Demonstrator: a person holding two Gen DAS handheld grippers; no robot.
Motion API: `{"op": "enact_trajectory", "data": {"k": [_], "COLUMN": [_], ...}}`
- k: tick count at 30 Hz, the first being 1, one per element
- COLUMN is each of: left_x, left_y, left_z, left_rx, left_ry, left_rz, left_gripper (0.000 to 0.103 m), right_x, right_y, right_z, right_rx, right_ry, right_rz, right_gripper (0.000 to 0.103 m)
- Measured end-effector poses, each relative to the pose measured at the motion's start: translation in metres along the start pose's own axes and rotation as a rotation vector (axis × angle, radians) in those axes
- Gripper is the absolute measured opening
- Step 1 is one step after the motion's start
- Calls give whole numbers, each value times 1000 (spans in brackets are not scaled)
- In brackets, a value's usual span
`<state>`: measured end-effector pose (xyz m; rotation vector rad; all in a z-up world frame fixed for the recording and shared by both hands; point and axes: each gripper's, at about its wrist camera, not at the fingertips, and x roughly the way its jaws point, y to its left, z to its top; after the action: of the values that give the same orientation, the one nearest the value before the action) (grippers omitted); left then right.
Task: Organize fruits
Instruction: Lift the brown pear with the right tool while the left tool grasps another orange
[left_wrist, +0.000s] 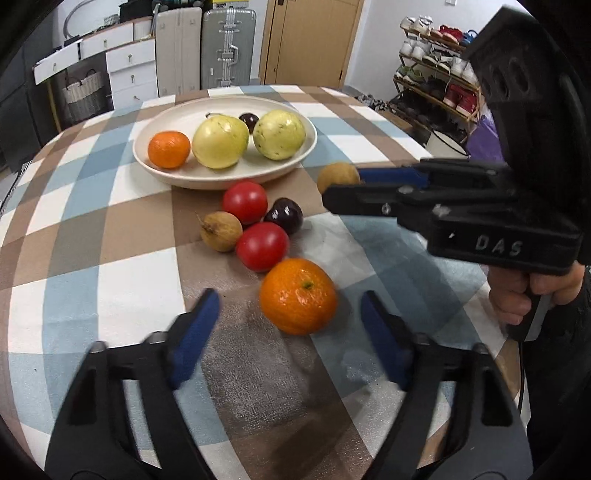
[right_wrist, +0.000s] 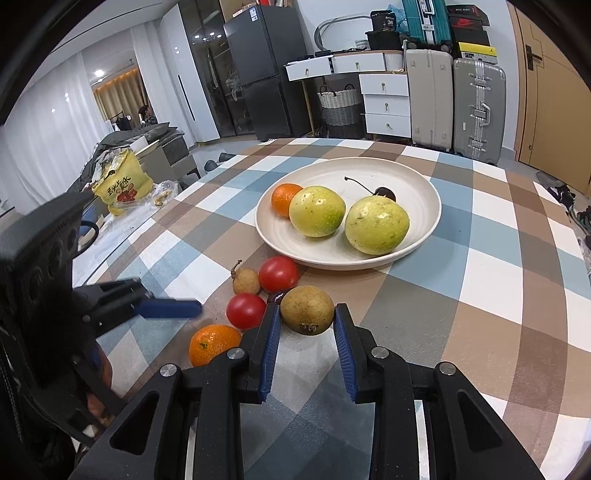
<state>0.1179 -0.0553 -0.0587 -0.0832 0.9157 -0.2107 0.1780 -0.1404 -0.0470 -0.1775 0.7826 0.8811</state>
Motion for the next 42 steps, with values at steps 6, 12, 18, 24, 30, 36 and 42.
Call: {"op": "enact_trajectory", "data": {"k": [6, 12, 18, 24, 30, 36, 42], "left_x": [1, -2, -16, -33, -46, -52, -42], "left_y": [-3, -1, 0, 5, 20, 37, 49], "left_z": [0, -2, 1, 11, 31, 52, 73], "left_rx": [6, 1, 8, 13, -7, -17, -14], "left_ry": [-7, -19, -56, -106, -159, -206, -226], "left_rz": [-21, -45, -62, -52, -22, 16, 40], "left_gripper": [40, 38, 38, 38, 38, 38, 38], "right_x": [-2, -3, -5, -9, -12, -12, -15], "right_y": [-2, -3, -4, -7, -11, -16, -21], "right_z": [1, 1, 3, 3, 4, 5, 6], "right_rx": [9, 14, 17, 31, 50, 76, 102], "right_ry": [-6, -16, -29, -56, -81, -96, -119], "right_rz": [2, 4, 8, 11, 3, -11, -27], "right_gripper": [30, 30, 30, 30, 30, 30, 30]}}
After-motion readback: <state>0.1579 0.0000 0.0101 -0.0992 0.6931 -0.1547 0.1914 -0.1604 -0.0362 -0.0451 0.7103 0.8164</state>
